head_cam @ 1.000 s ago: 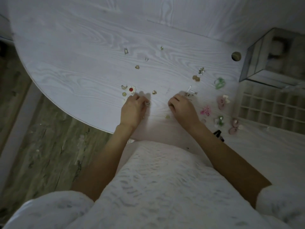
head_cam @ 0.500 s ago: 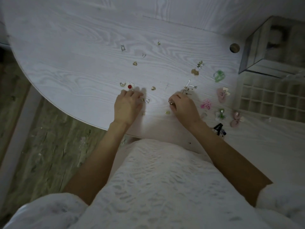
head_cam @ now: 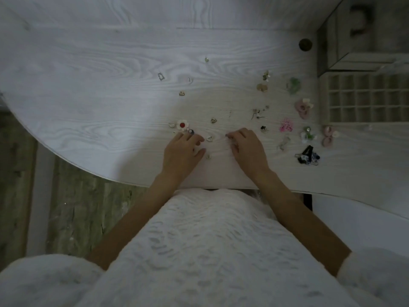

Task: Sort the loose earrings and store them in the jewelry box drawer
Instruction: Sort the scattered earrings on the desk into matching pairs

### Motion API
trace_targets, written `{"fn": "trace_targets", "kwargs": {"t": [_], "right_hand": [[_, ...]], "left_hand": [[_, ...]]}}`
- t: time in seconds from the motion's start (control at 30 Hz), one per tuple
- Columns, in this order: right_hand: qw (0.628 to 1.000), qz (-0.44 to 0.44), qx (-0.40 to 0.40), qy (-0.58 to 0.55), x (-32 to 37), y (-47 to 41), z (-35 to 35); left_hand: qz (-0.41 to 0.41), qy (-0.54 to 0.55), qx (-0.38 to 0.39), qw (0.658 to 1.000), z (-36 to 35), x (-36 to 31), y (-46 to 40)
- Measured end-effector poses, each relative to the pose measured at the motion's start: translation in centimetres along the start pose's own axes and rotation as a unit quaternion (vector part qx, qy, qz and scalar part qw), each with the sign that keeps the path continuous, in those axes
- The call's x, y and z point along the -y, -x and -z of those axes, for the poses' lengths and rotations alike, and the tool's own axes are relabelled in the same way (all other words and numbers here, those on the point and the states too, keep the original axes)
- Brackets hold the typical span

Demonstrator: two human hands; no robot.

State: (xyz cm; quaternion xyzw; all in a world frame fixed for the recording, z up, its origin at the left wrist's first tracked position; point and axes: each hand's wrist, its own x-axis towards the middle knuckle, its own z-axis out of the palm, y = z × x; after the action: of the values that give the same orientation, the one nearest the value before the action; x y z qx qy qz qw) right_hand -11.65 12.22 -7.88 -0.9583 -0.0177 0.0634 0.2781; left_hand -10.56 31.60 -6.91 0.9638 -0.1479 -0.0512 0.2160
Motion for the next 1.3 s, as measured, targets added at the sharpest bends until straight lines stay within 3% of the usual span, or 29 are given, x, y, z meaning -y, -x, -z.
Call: {"fn": "trace_targets", "kwargs": {"t": [0.2, 0.43, 0.57, 0.73, 0.87, 1.03, 1.3], "right_hand": [[1.0, 0.025, 0.011, 0.012, 0.1, -0.4, 0.2], [0.992, 0.08, 0.097, 0.016, 0.0, -2.5, 1.1], [0.993, 0.079, 0.081, 0.012, -1.7, -2.4, 2.1], [0.995, 0.053, 0.067, 0.057, -5.7, 0.3, 4.4], [0.998, 0.016, 0.043, 0.052, -7.3, 2.3, 4.8], [0.999, -0.024, 0.0, 0.043, -8.3, 1.8, 5.8], [0.999, -0.008, -0.008, 0.048, -8.7, 2.6, 6.5]], "left_hand": [[0.056, 0.024, 0.036, 0.998, -1.8, -2.7, 1.6], [0.162, 0.062, -0.04, 0.984, -3.1, -4.5, 2.0], [0.21, 0.076, -0.105, 0.969, -4.0, -5.5, 3.3], [0.26, 0.159, -0.128, 0.944, -4.5, -7.5, 3.6], [0.2, 0.197, -0.124, 0.952, -5.0, -10.6, 2.4], [0.116, 0.217, -0.049, 0.968, -6.7, -14.2, -1.0], [0.078, 0.125, -0.017, 0.989, -6.8, -13.9, -1.9]]}}
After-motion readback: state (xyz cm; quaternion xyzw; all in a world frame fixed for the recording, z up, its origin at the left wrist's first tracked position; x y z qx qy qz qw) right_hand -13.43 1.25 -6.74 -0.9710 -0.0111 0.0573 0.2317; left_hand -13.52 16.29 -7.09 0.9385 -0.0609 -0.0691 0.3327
